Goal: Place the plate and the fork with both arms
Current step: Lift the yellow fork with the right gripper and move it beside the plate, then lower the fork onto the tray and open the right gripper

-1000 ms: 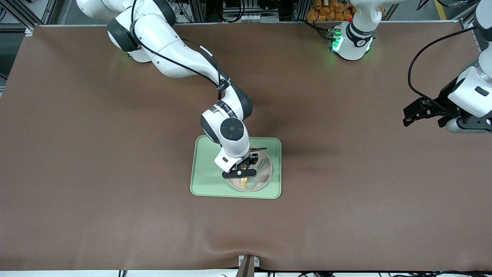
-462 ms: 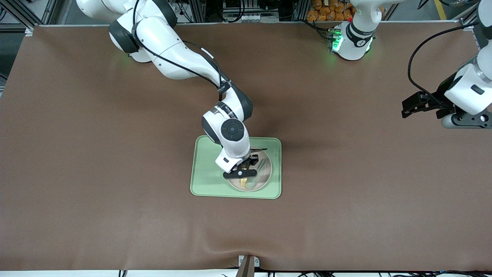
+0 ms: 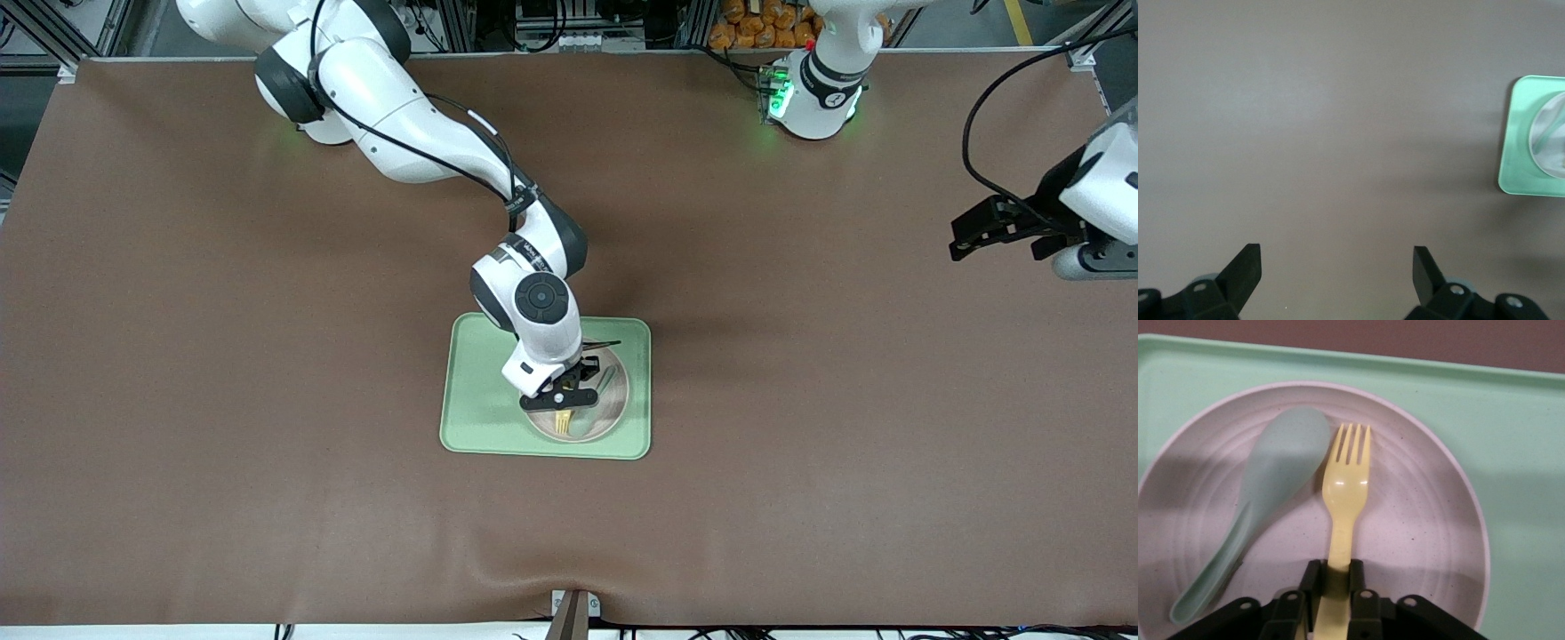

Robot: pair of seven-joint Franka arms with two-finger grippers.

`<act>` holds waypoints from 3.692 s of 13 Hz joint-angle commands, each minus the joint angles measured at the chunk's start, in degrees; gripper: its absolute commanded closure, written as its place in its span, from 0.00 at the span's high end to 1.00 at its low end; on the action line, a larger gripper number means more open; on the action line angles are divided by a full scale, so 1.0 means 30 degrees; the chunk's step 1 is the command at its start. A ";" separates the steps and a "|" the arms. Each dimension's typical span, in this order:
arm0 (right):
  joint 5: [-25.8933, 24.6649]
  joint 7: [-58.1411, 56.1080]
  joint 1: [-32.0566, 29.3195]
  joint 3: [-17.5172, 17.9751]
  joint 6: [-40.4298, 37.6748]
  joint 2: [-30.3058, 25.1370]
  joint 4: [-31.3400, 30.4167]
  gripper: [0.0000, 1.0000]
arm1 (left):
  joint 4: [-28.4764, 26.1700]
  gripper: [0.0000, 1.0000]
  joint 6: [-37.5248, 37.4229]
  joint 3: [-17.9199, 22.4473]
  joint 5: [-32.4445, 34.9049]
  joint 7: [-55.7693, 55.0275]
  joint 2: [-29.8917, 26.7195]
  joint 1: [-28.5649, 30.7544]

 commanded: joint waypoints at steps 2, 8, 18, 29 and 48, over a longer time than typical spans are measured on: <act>-0.0154 0.0360 0.0167 -0.0125 -0.0302 0.0324 0.0724 0.01 | -0.0004 1.00 -0.0215 0.0150 0.0023 0.0167 0.0701 -0.0256; -0.0066 0.0302 -0.0185 0.0022 -0.1855 0.0060 0.0900 0.01 | -0.0121 1.00 -0.0215 0.4750 -0.0004 0.0019 0.0029 -0.5152; 0.1398 0.0302 -0.0742 0.0140 -0.5104 -0.0731 0.1924 0.00 | -0.0736 1.00 -0.0333 0.4575 -0.0210 -0.0010 -0.1966 -0.4215; 0.1516 -0.1248 -0.2527 -0.0036 -0.4885 -0.3450 -0.1634 0.02 | -0.0707 1.00 -0.0333 0.4224 -0.0298 0.0195 -0.1966 -0.3951; 0.1955 -0.2628 -0.3349 0.0139 0.1903 -0.6326 -0.9709 0.47 | -0.0619 1.00 -0.0831 0.3725 -0.0591 0.3857 -0.2171 -0.3746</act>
